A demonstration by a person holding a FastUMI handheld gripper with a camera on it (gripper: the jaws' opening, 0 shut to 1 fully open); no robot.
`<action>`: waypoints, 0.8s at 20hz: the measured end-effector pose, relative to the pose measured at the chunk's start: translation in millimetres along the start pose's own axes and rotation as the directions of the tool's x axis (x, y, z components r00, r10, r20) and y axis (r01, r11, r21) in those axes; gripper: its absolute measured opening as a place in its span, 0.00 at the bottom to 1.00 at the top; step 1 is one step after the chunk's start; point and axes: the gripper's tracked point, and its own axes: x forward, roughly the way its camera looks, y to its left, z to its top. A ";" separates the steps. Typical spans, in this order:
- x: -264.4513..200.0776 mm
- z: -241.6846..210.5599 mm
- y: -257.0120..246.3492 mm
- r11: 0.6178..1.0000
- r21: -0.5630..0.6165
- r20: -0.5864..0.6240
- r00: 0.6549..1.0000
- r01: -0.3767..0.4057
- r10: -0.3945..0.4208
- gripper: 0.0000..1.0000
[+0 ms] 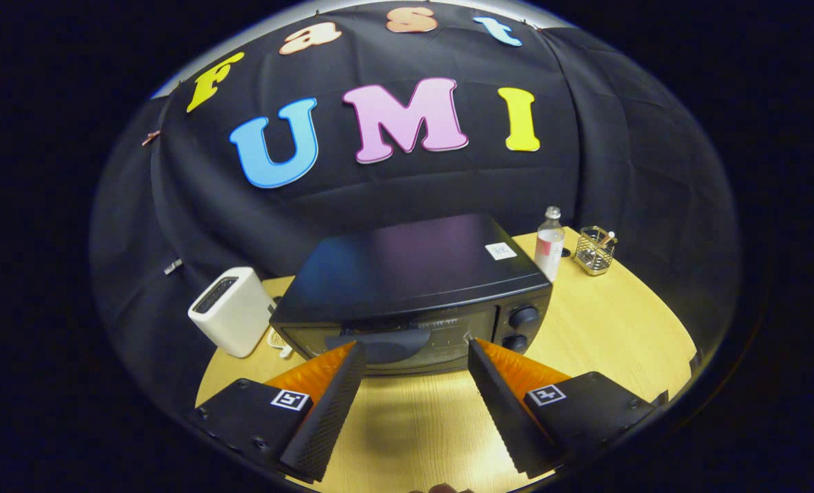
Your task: Open the toaster oven, put the food inside, and close the toaster oven door.
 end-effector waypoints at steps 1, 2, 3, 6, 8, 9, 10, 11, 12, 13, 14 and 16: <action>-8.7 10.6 -9.0 1.000 0.004 0.030 0.999 0.011 -0.011 0.99; -18.0 20.9 -17.6 1.000 0.005 0.061 0.998 0.019 -0.019 0.99; -25.8 30.9 -25.8 1.000 0.000 0.091 0.996 0.024 -0.024 0.99; -50.1 58.7 -55.7 0.996 -0.049 0.179 0.982 0.076 -0.066 0.99; -73.3 77.9 -69.3 0.993 -0.069 0.240 0.967 0.101 -0.081 0.99; -84.1 85.5 -76.4 0.991 -0.076 0.269 0.959 0.113 -0.089 0.99; -95.3 91.8 -83.2 0.989 -0.081 0.297 0.950 0.127 -0.097 0.99; -104.6 98.0 -91.2 0.986 -0.086 0.323 0.941 0.140 -0.106 0.99; -112.5 101.5 -98.1 0.984 -0.093 0.343 0.933 0.153 -0.112 0.99; -118.2 102.6 -104.9 0.981 -0.099 0.357 0.926 0.166 -0.120 0.99; -122.5 103.8 -108.8 0.978 -0.108 0.368 0.921 0.178 -0.127 0.99; -124.6 102.9 -112.2 0.977 -0.111 0.370 0.920 0.183 -0.130 0.99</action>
